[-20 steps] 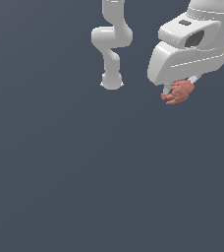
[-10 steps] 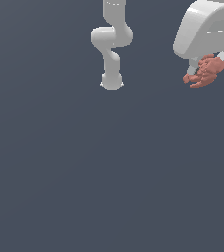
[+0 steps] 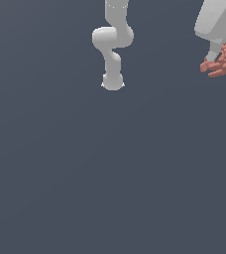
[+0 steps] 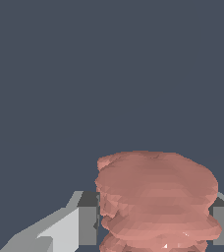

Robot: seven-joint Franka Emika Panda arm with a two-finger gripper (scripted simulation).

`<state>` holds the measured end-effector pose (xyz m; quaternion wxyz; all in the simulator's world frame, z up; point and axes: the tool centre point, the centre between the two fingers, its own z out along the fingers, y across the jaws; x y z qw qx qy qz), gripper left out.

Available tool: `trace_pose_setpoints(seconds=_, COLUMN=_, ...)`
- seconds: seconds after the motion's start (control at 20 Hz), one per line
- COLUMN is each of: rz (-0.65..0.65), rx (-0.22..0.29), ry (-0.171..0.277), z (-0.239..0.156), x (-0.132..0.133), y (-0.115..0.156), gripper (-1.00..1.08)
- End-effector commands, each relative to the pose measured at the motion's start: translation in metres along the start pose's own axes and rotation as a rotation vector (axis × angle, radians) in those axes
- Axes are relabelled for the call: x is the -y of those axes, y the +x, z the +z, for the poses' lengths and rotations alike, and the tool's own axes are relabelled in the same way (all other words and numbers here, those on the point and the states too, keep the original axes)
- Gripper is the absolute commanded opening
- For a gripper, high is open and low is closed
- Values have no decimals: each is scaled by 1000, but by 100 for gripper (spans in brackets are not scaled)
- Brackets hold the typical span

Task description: Pick up the object and move it to a goal position.

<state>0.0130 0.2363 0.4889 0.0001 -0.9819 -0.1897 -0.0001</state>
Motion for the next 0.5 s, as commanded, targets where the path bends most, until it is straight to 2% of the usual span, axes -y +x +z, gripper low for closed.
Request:
trace_pose_setpoints(seconds=0.0, rz=1, rx=0, ry=0, z=-4, x=2, y=2, gripper=-100)
trace_pose_setpoints(seconds=0.45, rz=1, rx=0, ry=0, z=-10, x=5, y=4, gripper=-100)
